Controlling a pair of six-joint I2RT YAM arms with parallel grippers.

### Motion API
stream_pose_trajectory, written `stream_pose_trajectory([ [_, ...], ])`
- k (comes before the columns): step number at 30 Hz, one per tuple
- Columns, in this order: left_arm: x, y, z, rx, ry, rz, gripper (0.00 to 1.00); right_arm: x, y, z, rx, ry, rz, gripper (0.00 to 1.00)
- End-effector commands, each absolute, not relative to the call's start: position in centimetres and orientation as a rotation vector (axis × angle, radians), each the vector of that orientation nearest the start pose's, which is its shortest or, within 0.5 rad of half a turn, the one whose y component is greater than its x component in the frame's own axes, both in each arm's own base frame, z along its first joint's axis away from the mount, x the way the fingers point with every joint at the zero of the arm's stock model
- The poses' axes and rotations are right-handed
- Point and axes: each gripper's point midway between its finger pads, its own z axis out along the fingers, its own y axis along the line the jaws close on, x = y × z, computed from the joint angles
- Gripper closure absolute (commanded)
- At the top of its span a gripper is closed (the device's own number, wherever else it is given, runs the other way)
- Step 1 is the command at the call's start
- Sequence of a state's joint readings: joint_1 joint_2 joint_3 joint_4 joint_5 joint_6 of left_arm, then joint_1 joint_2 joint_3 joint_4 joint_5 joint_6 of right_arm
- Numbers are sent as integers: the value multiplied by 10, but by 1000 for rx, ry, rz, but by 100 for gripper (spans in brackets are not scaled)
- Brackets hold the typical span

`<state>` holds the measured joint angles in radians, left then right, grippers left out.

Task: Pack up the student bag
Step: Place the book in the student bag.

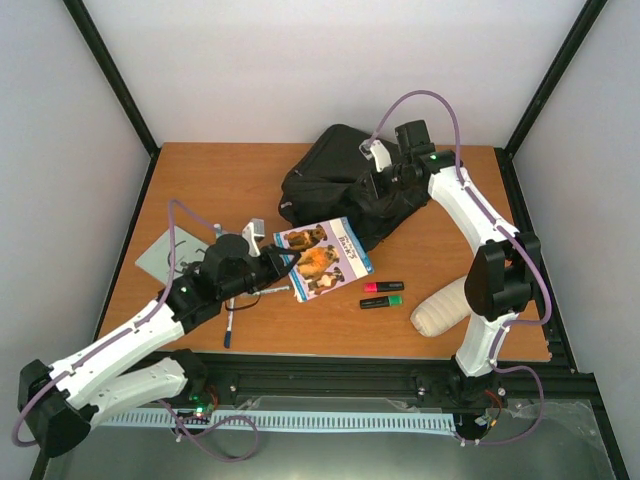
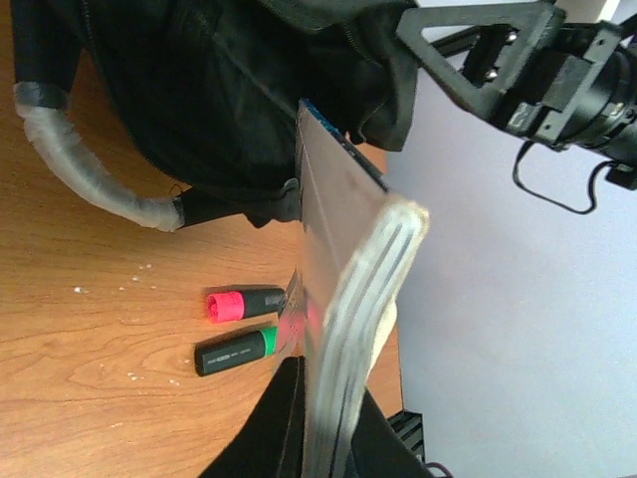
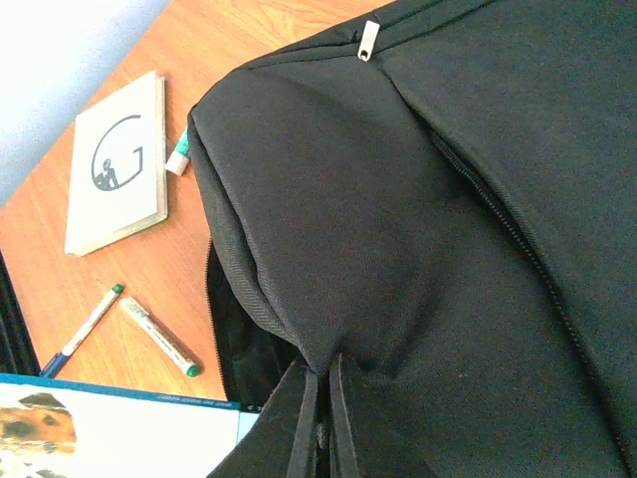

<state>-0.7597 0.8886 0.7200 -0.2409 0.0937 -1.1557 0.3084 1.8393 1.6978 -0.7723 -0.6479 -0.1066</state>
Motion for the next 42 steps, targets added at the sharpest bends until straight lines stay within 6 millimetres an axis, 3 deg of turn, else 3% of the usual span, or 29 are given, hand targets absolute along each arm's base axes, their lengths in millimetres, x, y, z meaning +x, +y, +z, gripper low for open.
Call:
stream_pose_trajectory([
  [1, 233, -246, 254, -351, 2107, -1344, 99, 416, 252, 260, -804, 2180, 948, 97],
  [4, 237, -258, 260, -308, 2068, -1410, 99, 410, 250, 255, -803, 2181, 961, 97],
  [11, 254, -272, 249, -347, 2025, -1483, 99, 397, 248, 253, -813, 2170, 971, 97],
  [22, 298, -252, 224, -521, 1909, -1442, 99, 391, 248, 259, -812, 2143, 983, 97],
  [31, 327, -238, 208, -668, 1746, -1434, 99, 386, 248, 249, -811, 2158, 1009, 97],
  [36, 340, -222, 189, -775, 1717, -1319, 99, 387, 250, 251, -805, 2160, 1027, 97],
  [42, 359, -234, 191, -786, 1686, -1341, 99, 388, 250, 249, -798, 2170, 1026, 97],
])
